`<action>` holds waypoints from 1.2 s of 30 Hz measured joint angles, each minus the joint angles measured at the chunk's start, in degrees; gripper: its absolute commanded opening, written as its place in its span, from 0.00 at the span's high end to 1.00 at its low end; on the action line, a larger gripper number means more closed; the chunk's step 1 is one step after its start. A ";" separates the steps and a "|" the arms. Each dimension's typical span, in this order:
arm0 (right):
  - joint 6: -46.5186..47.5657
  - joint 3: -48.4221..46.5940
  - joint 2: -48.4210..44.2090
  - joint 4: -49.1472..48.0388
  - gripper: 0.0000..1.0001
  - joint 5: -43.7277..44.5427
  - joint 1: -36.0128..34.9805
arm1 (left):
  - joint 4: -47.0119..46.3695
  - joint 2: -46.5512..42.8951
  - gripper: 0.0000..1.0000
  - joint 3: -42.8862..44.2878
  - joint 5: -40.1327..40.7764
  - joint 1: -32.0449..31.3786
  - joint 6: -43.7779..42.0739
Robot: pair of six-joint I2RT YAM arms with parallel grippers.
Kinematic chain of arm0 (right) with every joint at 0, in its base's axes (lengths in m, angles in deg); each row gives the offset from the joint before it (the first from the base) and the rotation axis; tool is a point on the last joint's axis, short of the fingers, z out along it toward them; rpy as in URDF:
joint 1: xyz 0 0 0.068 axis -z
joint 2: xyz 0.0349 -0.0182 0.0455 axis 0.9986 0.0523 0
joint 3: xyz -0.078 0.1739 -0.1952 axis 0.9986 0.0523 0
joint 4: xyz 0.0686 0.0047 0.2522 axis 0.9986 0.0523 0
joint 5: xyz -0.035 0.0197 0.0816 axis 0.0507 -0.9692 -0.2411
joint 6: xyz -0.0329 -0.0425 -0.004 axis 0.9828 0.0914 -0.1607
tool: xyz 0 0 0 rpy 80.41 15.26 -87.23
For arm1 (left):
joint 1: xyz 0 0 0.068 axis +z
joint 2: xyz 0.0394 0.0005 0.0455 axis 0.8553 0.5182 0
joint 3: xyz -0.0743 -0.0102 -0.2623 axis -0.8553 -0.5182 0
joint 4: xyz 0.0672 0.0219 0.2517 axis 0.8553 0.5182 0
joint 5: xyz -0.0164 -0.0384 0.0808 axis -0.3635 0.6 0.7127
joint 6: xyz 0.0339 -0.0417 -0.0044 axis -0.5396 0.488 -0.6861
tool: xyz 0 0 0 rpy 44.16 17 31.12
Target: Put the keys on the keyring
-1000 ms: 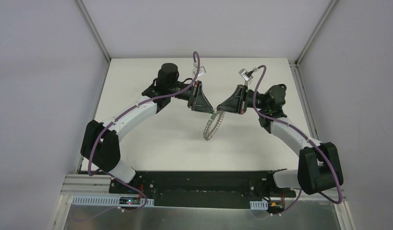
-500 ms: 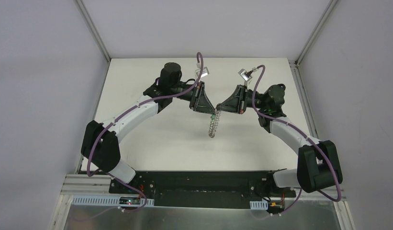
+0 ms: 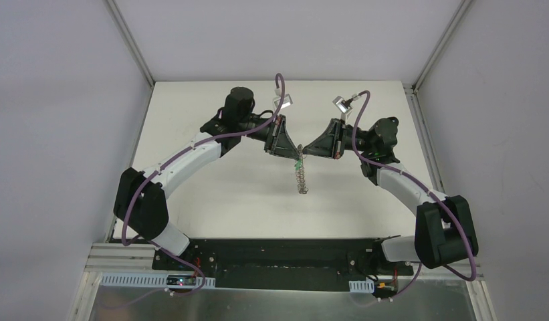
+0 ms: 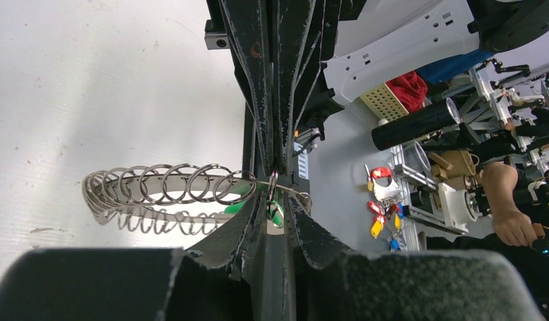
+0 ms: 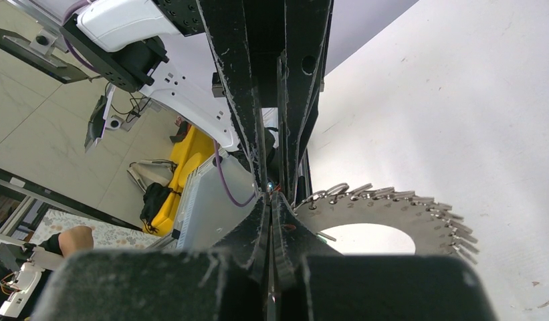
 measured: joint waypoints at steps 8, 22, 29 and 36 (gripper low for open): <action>0.00 0.00 0.00 -0.35 1.00 0.02 0.02 | 1.38 0.81 0.89 1.60 0.07 0.00 -0.39; 0.20 0.11 0.00 -0.37 0.94 -0.37 0.24 | 8.22 1.55 1.00 5.01 1.18 -0.37 -4.50; 4.57 0.20 0.00 2.29 0.69 -1.62 0.61 | 40.83 6.40 1.00 23.65 9.86 -2.67 -24.98; 10.71 0.22 -0.98 7.54 0.54 -2.43 0.55 | 63.28 12.76 1.00 34.67 15.26 -5.62 -34.95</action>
